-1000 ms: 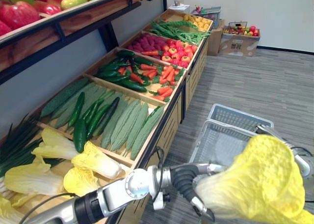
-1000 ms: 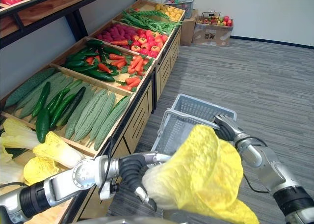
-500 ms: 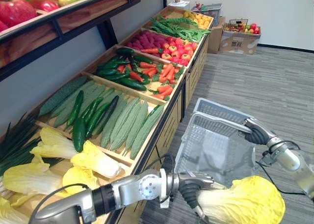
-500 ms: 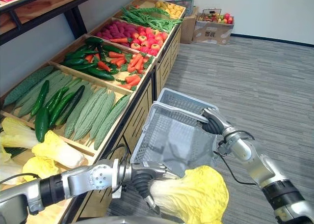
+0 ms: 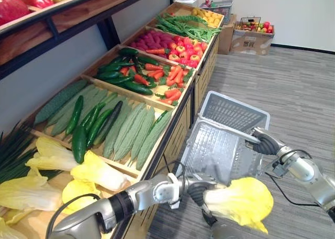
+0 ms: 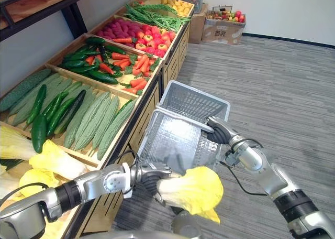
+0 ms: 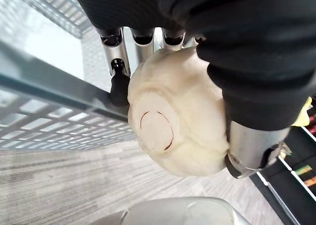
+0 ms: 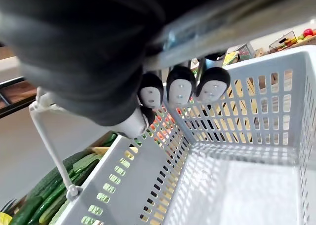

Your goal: Pick vegetable in the basket

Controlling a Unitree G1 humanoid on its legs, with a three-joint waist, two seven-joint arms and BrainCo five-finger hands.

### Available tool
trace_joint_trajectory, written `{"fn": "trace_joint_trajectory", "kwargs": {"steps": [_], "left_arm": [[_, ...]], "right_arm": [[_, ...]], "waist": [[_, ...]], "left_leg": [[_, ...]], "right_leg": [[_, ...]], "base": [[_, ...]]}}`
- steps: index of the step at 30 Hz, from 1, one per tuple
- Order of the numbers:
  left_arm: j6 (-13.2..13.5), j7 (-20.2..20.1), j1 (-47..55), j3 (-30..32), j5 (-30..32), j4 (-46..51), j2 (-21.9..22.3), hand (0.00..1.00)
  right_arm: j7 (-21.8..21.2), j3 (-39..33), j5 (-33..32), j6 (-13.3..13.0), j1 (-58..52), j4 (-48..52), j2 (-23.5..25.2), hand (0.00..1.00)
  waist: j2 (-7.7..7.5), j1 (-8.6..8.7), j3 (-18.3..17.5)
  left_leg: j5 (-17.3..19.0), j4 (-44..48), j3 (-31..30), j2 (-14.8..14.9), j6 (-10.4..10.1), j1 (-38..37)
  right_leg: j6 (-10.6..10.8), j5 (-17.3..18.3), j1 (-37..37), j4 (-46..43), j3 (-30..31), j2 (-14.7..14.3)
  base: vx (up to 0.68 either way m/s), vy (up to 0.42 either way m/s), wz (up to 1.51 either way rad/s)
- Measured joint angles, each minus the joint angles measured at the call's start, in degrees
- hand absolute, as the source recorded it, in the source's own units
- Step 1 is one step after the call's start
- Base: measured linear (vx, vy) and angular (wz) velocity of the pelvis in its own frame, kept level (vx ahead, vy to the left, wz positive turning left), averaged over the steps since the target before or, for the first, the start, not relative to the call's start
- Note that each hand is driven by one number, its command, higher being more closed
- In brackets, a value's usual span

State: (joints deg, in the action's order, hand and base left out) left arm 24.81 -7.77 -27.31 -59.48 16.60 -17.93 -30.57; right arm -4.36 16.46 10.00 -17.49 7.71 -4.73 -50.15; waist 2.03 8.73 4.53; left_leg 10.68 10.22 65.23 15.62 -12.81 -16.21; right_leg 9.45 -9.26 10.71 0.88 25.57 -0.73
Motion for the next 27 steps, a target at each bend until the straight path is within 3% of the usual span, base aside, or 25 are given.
{"fn": "trace_joint_trajectory", "kwargs": {"steps": [14, 18, 27], "left_arm": [[-1.1, 2.3, 0.7, 9.2, -5.0, -1.3, 0.5, 1.0], [-2.2, 3.0, 0.8, 12.9, -3.8, -1.6, 0.4, 1.0], [-2.3, 3.3, 0.6, 13.2, 2.4, -3.4, 0.4, 1.0]], "right_arm": [[-3.0, 1.3, 0.1, 0.1, -2.4, -2.2, 0.0, 1.0], [-3.8, 2.0, 0.3, 0.2, -2.7, -3.2, 0.0, 1.0], [-4.8, 2.0, 0.3, 0.2, -2.8, -4.2, 0.0, 1.0]], "waist": [[-1.04, 0.62, 0.7], [-1.49, 0.77, 0.9], [-1.85, 0.81, 1.2]], "left_leg": [[-0.4, -1.2, -3.4, -1.1, 0.7, 1.1], [-0.7, -1.9, -4.6, -1.8, 1.0, 1.3], [-0.8, -2.1, -4.6, -2.4, 1.2, 1.4]], "right_leg": [[0.0, 0.0, -0.9, 0.9, -2.4, 2.0], [0.0, 0.0, -1.0, 1.1, -3.0, 2.6], [0.0, 0.0, -1.0, 1.4, -3.0, 2.9]], "base": [[-0.05, -0.025, 0.1], [-0.07, -0.039, 0.1], [-0.04, -0.028, 0.01]]}}
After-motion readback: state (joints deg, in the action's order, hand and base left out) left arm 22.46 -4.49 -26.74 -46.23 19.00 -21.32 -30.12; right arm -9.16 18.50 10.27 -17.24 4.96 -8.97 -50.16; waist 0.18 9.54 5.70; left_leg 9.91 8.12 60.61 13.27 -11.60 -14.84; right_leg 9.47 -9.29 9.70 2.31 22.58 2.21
